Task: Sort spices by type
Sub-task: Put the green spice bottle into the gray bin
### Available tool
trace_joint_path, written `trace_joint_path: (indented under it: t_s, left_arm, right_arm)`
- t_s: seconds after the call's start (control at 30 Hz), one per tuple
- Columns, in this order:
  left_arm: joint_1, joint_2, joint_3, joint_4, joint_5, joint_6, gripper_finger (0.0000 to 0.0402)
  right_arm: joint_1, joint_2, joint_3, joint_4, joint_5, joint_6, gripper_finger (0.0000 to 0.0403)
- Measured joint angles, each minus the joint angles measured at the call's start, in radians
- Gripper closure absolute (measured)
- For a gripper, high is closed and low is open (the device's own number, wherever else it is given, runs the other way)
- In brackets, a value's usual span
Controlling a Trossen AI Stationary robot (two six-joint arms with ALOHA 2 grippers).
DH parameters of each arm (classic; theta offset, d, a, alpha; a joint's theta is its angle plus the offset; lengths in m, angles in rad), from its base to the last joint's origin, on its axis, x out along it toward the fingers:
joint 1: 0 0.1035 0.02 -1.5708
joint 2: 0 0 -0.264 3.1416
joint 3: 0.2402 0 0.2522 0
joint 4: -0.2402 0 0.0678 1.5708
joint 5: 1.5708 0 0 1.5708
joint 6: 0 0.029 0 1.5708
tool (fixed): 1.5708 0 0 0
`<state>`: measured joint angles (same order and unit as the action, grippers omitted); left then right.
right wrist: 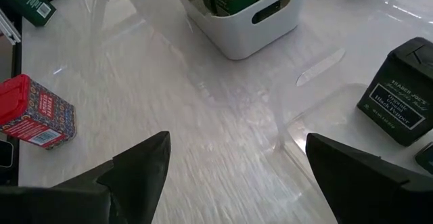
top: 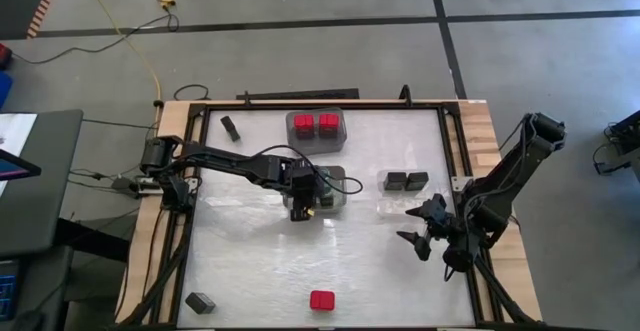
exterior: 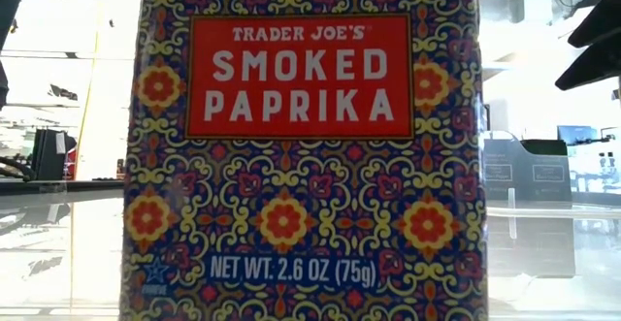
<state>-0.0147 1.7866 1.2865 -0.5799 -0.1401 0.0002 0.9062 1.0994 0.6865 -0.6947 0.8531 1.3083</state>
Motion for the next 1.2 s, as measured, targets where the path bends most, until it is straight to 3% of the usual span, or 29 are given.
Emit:
trace_joint_path:
  t_s: [0.5,0.8,1.2]
  left_arm:
    - [-0.003,0.012,-0.023,0.02,0.025,-0.017,0.0207]
    - [-0.006,0.012,-0.023,0.024,0.026,-0.013,0.0139]
    - [-0.008,0.012,-0.023,0.014,0.025,-0.047,0.0136]
  right_arm:
    - [0.0,0.0,0.0,0.0,0.0,-0.007,0.0031]
    - [0.0,0.0,0.0,0.0,0.0,-0.007,0.0031]
    - [0.0,0.0,0.0,0.001,0.0,0.0,0.0031]
